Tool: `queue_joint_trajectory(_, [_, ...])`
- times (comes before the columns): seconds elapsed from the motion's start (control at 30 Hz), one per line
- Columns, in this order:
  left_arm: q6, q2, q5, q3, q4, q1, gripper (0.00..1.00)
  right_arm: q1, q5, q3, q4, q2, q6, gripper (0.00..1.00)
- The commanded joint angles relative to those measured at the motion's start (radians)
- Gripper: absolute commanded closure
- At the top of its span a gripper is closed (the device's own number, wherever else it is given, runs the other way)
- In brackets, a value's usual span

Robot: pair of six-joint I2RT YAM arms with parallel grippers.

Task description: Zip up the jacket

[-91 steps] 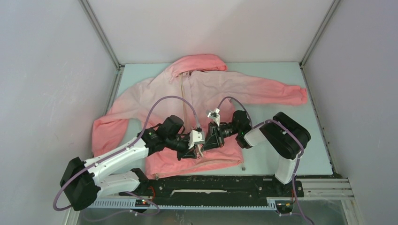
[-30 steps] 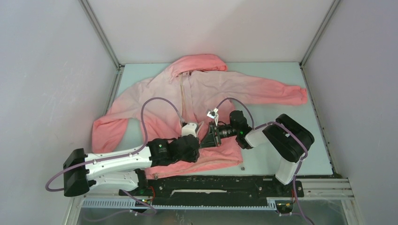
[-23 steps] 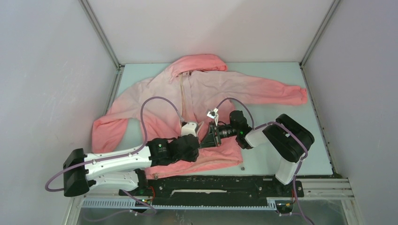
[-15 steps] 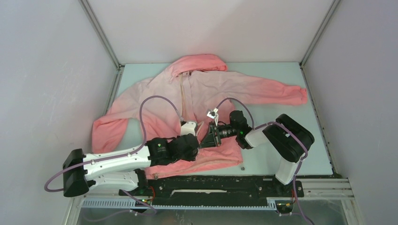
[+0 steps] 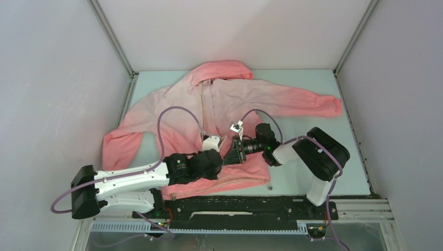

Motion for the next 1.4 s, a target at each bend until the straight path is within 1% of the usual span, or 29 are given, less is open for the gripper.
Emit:
queue_joint_trajectory(0.0, [0.025,0.009,-0.011,0.066,0.011,-0.008,0.78,0.002,0.002,-0.002,0.038,-0.029,-0.025,1.00])
queue_joint_trajectory(0.43, [0.045,0.028,-0.031,0.093,-0.021,-0.008,0.83,0.002,-0.003,-0.002,0.043,-0.028,-0.023,1.00])
queue_joint_trajectory(0.67, [0.061,0.031,-0.038,0.097,-0.044,-0.008,0.81,0.002,-0.004,-0.002,0.044,-0.028,-0.023,1.00])
queue_joint_trajectory(0.97, [0.086,0.043,-0.019,0.104,-0.023,-0.008,0.84,0.003,-0.002,-0.002,0.045,-0.025,-0.022,1.00])
queue_joint_trajectory(1.23, [0.104,0.050,-0.015,0.109,-0.014,-0.008,0.83,0.002,-0.003,-0.002,0.048,-0.023,-0.020,1.00])
queue_joint_trajectory(1.37, [0.109,0.051,-0.022,0.107,-0.013,-0.008,0.86,0.003,-0.004,-0.002,0.048,-0.024,-0.020,1.00])
